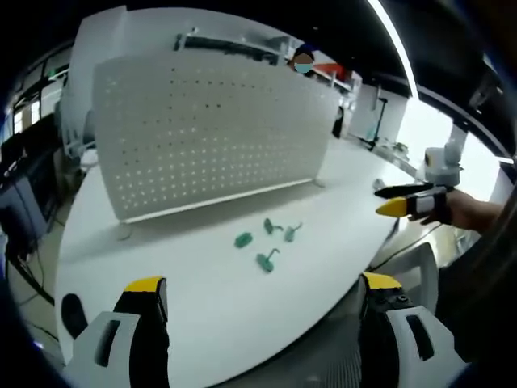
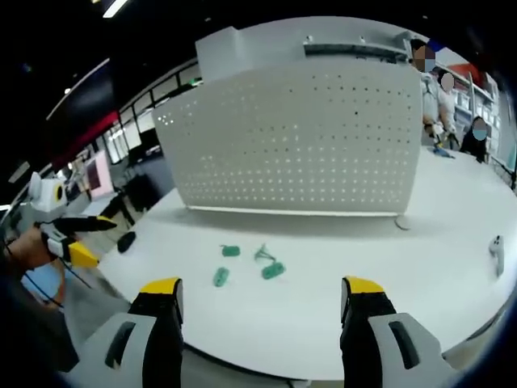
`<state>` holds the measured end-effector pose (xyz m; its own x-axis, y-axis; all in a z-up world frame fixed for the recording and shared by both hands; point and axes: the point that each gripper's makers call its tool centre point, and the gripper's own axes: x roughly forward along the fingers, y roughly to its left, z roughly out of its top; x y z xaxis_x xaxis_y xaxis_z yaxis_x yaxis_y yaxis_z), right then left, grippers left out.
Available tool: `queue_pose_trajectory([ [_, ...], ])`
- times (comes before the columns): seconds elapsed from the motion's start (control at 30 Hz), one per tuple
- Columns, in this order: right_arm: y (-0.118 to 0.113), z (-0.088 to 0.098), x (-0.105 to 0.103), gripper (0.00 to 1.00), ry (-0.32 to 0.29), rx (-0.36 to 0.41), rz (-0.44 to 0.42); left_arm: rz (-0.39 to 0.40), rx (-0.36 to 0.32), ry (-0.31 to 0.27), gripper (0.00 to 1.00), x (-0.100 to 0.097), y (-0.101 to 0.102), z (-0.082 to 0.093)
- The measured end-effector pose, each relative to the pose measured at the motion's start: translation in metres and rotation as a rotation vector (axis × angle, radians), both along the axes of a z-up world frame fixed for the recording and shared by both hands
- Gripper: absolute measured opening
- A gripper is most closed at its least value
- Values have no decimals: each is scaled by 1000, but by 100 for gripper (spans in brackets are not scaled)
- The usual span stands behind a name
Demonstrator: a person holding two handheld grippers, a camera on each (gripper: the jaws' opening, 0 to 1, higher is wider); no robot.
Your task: Insert the hook assembly into the mounting plate slot until the hook locks in place.
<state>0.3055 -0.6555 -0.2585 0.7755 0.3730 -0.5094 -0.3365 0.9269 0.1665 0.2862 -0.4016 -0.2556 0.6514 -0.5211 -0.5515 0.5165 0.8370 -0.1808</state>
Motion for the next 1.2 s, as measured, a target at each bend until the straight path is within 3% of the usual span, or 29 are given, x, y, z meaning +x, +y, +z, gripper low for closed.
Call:
queue_pose_trajectory([
  [0.93,6,-14,-6,78,37,14,38,-16,0,12,100,2,-8,-5],
  [1.2,11,-26,-6,75,70,17,57,-16,-4,12,100,1,-9,-5],
])
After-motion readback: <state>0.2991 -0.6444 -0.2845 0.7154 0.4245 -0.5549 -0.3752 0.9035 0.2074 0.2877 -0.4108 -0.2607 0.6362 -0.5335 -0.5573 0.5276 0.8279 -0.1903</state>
